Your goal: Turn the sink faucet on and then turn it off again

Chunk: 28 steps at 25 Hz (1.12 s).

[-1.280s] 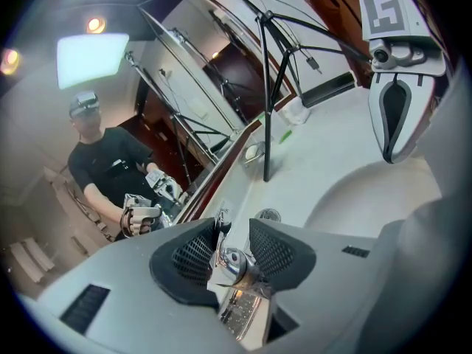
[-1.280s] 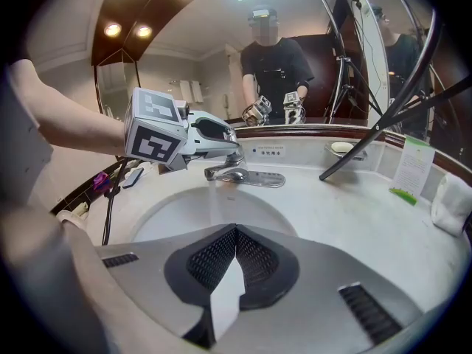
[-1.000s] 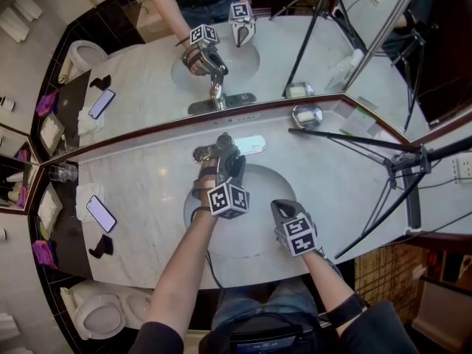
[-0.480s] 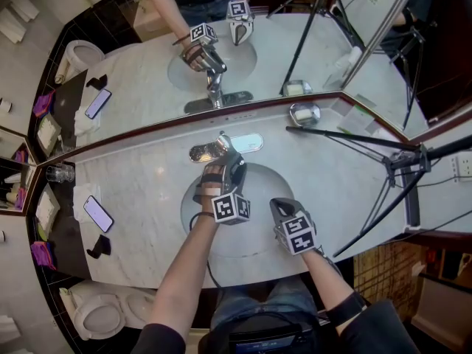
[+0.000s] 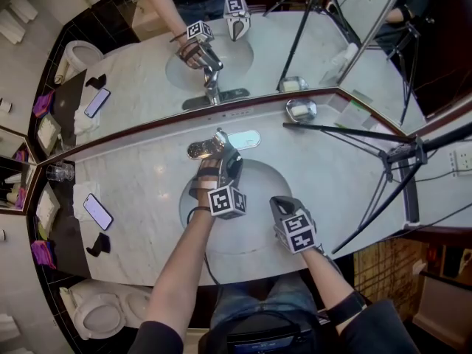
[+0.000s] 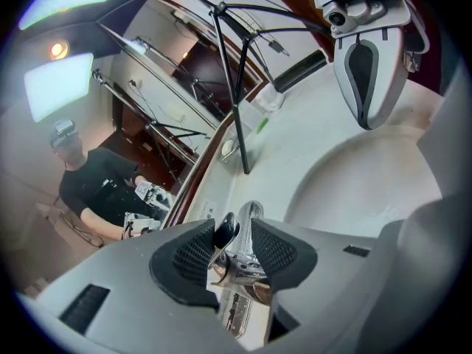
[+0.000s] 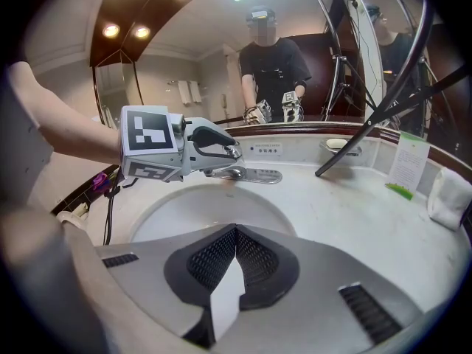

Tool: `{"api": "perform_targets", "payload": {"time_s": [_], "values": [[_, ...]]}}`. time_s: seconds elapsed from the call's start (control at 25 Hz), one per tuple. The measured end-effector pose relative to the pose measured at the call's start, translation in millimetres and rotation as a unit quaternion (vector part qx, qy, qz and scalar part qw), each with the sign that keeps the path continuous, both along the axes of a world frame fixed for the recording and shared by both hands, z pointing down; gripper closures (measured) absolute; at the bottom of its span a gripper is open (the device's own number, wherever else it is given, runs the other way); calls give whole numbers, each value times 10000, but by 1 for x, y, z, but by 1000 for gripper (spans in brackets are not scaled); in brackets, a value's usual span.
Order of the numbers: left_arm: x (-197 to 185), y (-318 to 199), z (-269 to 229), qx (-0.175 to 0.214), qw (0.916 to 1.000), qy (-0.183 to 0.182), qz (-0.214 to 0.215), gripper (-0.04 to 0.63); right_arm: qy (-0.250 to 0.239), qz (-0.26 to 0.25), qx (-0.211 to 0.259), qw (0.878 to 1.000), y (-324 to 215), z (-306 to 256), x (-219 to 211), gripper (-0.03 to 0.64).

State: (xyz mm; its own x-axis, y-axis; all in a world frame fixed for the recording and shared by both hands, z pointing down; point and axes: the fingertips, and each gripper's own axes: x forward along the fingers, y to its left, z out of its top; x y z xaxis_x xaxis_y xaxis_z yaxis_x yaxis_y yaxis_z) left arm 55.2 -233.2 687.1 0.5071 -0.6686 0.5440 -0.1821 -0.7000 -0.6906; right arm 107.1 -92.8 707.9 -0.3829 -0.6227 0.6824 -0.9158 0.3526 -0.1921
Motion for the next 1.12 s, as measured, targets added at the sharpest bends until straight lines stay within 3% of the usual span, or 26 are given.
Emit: {"api": "perform_targets", "payload": {"time_s": [0.36,0.52,0.64,0.76,0.92,1.12], "values": [[-18,19,-41,-112,9995,212,-215,460,72,-91,232,9997,3,-30,1,600],[-35,38,-68,-320,9968,568,-464,470,118,-137,416,9990,6,-43,-3,600],[-51,55,-91,-468,9921,921,-712,521,98,-172,529,9984,10,-64,-12,600],[-71,71,-117,-707,9802,1497,-1082,594,81,-206,635,9977,15,-79,-19,600],[-99,92,-139,-1069,9607,2116,-1445,594,149,-237,765,9967,18,-89,-21,600],[-139,119,-144,-1665,9271,2796,-1860,594,190,-267,861,9957,24,-110,-28,600]]}}
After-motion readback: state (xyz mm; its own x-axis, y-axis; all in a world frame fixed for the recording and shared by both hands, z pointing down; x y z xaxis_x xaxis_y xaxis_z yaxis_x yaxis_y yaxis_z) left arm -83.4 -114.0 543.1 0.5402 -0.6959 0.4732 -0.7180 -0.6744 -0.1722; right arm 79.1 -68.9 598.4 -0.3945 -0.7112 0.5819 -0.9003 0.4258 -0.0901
